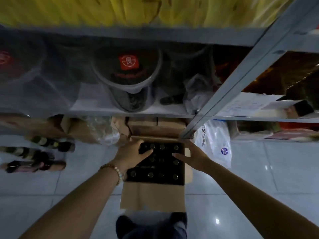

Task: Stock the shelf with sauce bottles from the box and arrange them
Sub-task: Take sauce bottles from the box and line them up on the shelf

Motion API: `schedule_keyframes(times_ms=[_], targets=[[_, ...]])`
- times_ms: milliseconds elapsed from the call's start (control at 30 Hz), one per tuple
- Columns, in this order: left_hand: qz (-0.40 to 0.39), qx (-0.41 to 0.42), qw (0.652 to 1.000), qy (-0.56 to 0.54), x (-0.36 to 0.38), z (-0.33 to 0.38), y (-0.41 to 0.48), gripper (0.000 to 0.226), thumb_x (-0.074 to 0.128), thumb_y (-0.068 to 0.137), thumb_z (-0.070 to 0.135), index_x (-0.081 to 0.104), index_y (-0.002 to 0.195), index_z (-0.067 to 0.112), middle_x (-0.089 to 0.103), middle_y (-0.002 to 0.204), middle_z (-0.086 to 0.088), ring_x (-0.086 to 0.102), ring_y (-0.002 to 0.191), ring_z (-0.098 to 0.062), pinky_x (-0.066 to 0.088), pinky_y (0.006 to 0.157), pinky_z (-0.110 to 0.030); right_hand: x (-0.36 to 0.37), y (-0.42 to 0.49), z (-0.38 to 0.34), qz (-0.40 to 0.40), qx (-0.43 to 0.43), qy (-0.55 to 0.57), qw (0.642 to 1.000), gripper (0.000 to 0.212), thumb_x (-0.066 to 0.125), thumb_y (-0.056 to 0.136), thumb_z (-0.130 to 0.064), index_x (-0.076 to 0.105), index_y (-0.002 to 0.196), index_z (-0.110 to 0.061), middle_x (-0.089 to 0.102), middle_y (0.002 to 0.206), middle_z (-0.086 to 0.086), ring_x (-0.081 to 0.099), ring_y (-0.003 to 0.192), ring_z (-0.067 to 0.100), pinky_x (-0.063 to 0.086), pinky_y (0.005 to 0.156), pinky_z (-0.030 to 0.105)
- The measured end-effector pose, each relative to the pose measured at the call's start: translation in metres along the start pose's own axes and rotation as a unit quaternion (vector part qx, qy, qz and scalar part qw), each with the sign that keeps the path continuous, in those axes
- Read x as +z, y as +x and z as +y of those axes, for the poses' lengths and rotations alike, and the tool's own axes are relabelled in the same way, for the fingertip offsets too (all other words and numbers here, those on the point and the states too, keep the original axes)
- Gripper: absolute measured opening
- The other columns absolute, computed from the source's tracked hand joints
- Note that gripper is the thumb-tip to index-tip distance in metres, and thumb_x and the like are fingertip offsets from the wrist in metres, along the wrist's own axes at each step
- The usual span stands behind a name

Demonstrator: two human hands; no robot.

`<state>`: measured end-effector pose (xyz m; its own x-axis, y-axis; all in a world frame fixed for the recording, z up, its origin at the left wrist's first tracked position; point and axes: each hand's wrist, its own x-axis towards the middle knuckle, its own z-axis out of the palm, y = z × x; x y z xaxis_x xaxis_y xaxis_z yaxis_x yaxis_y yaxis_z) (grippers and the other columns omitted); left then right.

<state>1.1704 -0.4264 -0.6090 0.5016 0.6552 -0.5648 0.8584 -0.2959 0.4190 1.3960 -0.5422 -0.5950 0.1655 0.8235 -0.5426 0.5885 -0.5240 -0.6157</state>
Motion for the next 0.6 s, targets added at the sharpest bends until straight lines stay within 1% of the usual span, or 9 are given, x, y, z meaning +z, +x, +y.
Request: schedule_keyframes(times_ms=[67,133,267,367,433,500,600], targets=[[-0.014,-0.008,0.999,-0.036,0.037,-0.025,0.026,0.069,0.046,0.083,0.067,0.041,0.136,0.024,0.051,0.133,0.002,0.052,0.117,-0.015,0.045,0.086,-0.025,0.031,0.036,0.034,-0.009,0.010,0.011,1.000,0.067,0.070,0.079,-0.047,0.045,0.136,-0.023,0.052,0.133,0.003,0.050,0.123,0.022,0.044,0.101,0.036],[-0.016,-0.003,0.998,-0.065,0.072,-0.048,0.053,0.070,0.049,0.082,0.066,0.039,0.138,0.027,0.046,0.139,0.004,0.048,0.122,-0.013,0.044,0.093,-0.026,0.063,0.069,0.066,-0.020,0.021,0.030,0.999,0.069,0.073,0.076,-0.049,0.046,0.134,-0.025,0.053,0.131,0.003,0.052,0.121,0.022,0.047,0.098,0.040],[-0.025,0.034,0.994,-0.098,0.139,-0.079,0.108,0.073,0.057,0.079,0.063,0.034,0.140,0.030,0.041,0.142,0.007,0.042,0.128,-0.012,0.042,0.099,-0.028,0.121,0.120,0.122,-0.023,0.005,0.043,0.999,0.068,0.075,0.074,-0.047,0.046,0.133,-0.032,0.050,0.129,-0.005,0.049,0.120,0.012,0.044,0.099,0.030],[-0.023,0.071,0.993,-0.091,0.178,-0.094,0.148,0.074,0.059,0.076,0.064,0.035,0.139,0.034,0.040,0.142,0.010,0.042,0.127,-0.010,0.043,0.100,-0.033,0.153,0.151,0.155,-0.028,-0.017,0.050,0.998,0.068,0.077,0.074,-0.042,0.046,0.134,-0.030,0.052,0.125,-0.009,0.049,0.118,0.008,0.044,0.100,0.029],[-0.034,0.093,0.992,-0.081,0.196,-0.104,0.170,0.073,0.062,0.076,0.062,0.036,0.138,0.034,0.041,0.141,0.013,0.043,0.126,-0.008,0.043,0.098,-0.028,0.167,0.169,0.173,-0.034,-0.046,0.036,0.998,0.067,0.078,0.073,-0.041,0.049,0.132,-0.028,0.055,0.125,-0.010,0.052,0.118,0.007,0.044,0.101,0.028],[-0.041,0.119,0.990,-0.060,0.211,-0.116,0.189,0.073,0.066,0.073,0.062,0.042,0.136,0.034,0.044,0.139,0.014,0.045,0.124,-0.006,0.042,0.097,-0.024,0.176,0.184,0.187,-0.049,-0.074,0.008,0.996,0.065,0.079,0.072,-0.041,0.053,0.130,-0.026,0.057,0.126,-0.010,0.054,0.116,0.004,0.046,0.101,0.028],[-0.057,0.158,0.986,-0.013,0.223,-0.131,0.212,0.072,0.069,0.067,0.064,0.048,0.131,0.037,0.053,0.132,0.015,0.049,0.117,0.000,0.045,0.095,-0.023,0.181,0.206,0.198,-0.073,-0.121,-0.039,0.989,0.061,0.078,0.071,-0.045,0.058,0.126,-0.028,0.061,0.123,-0.013,0.056,0.111,-0.003,0.047,0.098,0.025]])
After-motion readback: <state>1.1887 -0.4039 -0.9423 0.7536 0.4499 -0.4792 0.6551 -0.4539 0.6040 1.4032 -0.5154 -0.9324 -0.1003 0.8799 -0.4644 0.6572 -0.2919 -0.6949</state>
